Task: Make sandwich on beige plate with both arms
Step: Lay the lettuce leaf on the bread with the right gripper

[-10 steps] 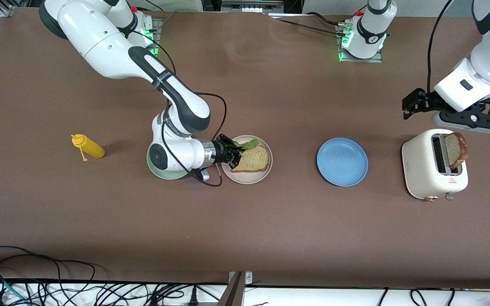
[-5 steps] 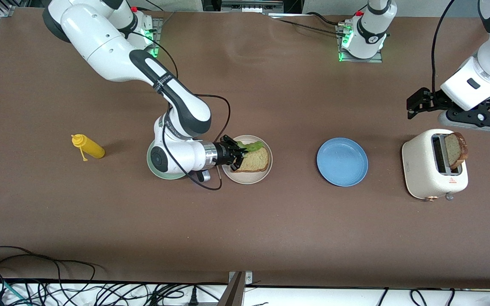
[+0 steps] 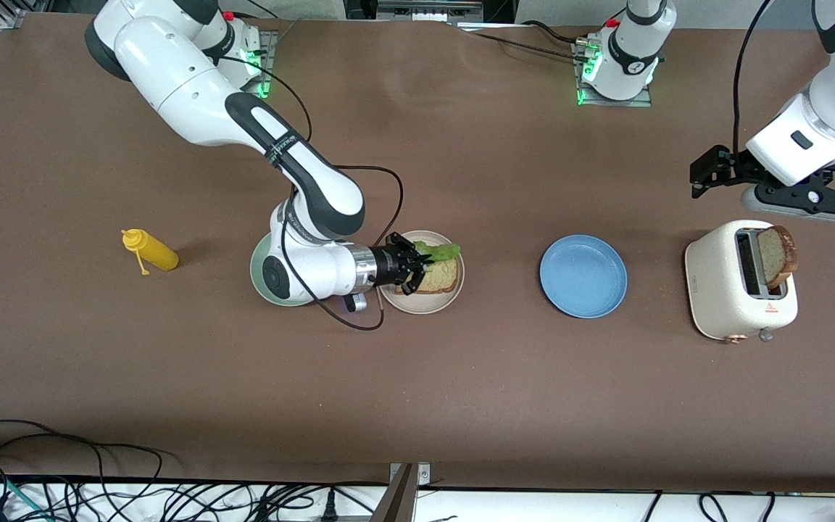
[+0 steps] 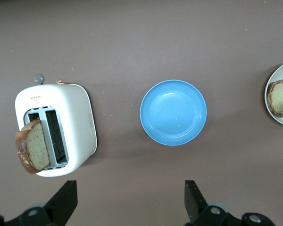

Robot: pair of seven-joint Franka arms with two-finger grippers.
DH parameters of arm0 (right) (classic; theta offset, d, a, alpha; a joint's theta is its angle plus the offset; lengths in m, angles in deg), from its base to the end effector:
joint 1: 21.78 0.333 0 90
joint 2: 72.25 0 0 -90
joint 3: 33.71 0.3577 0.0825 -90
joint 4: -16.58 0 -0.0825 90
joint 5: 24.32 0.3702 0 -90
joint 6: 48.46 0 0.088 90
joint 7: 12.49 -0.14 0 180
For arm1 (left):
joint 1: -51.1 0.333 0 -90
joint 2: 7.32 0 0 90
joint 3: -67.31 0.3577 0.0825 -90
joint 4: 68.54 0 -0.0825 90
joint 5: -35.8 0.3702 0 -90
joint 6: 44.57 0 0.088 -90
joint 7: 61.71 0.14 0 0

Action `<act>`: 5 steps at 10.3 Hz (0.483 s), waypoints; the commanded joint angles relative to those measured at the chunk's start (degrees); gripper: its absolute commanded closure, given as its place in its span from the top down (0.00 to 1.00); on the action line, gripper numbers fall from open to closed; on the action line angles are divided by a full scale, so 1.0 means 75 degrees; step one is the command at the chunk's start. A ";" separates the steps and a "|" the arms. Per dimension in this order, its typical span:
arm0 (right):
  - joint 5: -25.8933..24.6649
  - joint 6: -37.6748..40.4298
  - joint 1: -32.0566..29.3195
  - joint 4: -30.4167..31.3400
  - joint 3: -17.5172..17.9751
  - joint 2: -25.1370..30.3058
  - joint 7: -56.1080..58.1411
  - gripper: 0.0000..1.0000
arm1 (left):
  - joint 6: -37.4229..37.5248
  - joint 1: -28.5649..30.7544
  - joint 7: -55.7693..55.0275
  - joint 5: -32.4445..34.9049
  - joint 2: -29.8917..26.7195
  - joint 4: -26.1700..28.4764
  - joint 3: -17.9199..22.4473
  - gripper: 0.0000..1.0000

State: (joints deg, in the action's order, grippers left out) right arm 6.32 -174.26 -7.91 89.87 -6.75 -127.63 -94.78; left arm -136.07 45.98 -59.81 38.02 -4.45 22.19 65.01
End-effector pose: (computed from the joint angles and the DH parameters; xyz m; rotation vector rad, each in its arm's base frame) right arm 0.6340 0.4543 0.2272 -2.0900 1.4993 0.9582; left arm 0.5539 -0.0662 0.6022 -3.0922 0.2547 0.0540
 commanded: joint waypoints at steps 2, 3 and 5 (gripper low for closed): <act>-0.0100 0.0039 0.0060 -0.0315 -0.0031 -0.0175 -0.0044 0.74 | 0.0152 0.0085 0.0075 0.0161 -0.0078 -0.0063 -0.0104 1.00; -0.0577 0.0039 0.0072 -0.0315 -0.0043 -0.0175 -0.0032 0.85 | 0.0152 0.0097 0.0087 0.0161 -0.0078 -0.0063 -0.0093 1.00; -0.1597 0.0155 0.0002 -0.0339 -0.0020 -0.0105 0.0491 0.94 | 0.0152 0.0085 0.0075 0.0161 -0.0078 -0.0063 -0.0092 1.00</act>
State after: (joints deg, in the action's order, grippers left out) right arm -1.68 -174.23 -7.92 89.57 -7.03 -127.65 -93.72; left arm -135.90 46.12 -59.82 38.02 -4.56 22.19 65.00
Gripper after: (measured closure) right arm 0.093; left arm 0.000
